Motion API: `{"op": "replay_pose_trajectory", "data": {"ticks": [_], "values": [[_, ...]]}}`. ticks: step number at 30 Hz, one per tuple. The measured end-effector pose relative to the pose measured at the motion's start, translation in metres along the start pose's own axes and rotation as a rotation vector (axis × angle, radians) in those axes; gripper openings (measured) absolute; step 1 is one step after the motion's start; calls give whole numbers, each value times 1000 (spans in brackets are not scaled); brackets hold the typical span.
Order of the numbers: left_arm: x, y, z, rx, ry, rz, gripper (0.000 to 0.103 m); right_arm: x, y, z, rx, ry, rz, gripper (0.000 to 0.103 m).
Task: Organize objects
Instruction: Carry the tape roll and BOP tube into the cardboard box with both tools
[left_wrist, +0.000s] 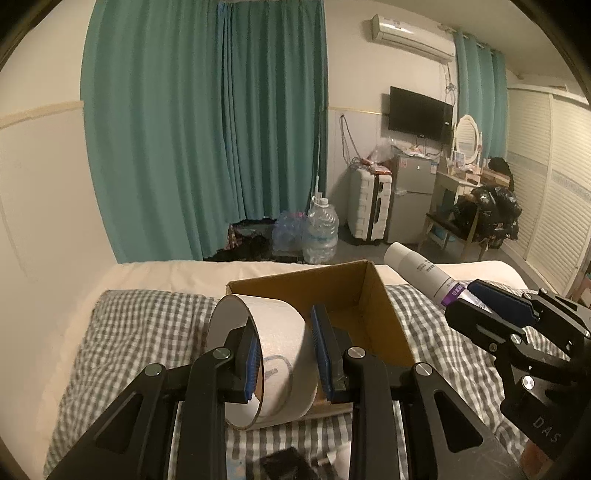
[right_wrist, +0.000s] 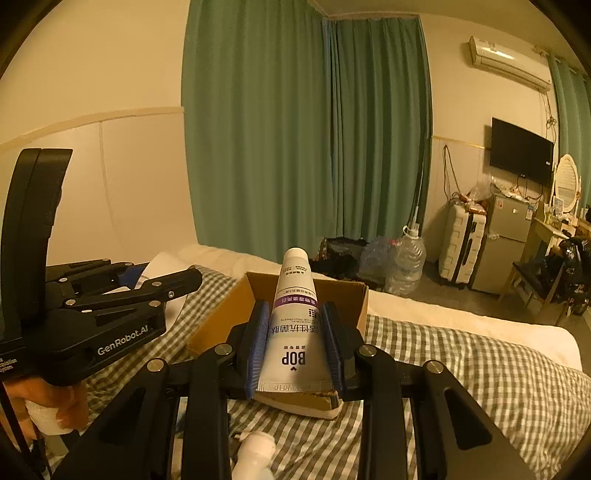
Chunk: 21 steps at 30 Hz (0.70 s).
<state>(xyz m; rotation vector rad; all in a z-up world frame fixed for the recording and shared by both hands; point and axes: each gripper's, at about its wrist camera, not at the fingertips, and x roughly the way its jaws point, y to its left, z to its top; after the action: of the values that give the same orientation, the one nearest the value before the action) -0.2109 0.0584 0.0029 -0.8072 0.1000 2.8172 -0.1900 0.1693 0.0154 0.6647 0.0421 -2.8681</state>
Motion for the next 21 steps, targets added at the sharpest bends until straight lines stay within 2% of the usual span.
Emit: {"op": "replay_pose_trajectory", "data": {"ticks": [6, 13, 14, 15, 16, 21], "values": [[53, 3, -8, -6, 45, -13, 26, 46, -11, -11, 1, 42, 10, 29], [102, 10, -25, -30, 110, -29, 26, 106, -18, -28, 4, 130, 43, 29], [109, 12, -27, -27, 119, -32, 26, 111, -17, -29, -4, 136, 39, 29], [116, 12, -28, -22, 128, -33, 26, 117, -17, -31, -10, 142, 34, 22], [121, 13, -30, -20, 135, -32, 26, 124, -18, -32, -8, 155, 30, 21], [136, 21, -36, -67, 177, -53, 26, 133, -17, -37, -1, 174, 15, 21]]}}
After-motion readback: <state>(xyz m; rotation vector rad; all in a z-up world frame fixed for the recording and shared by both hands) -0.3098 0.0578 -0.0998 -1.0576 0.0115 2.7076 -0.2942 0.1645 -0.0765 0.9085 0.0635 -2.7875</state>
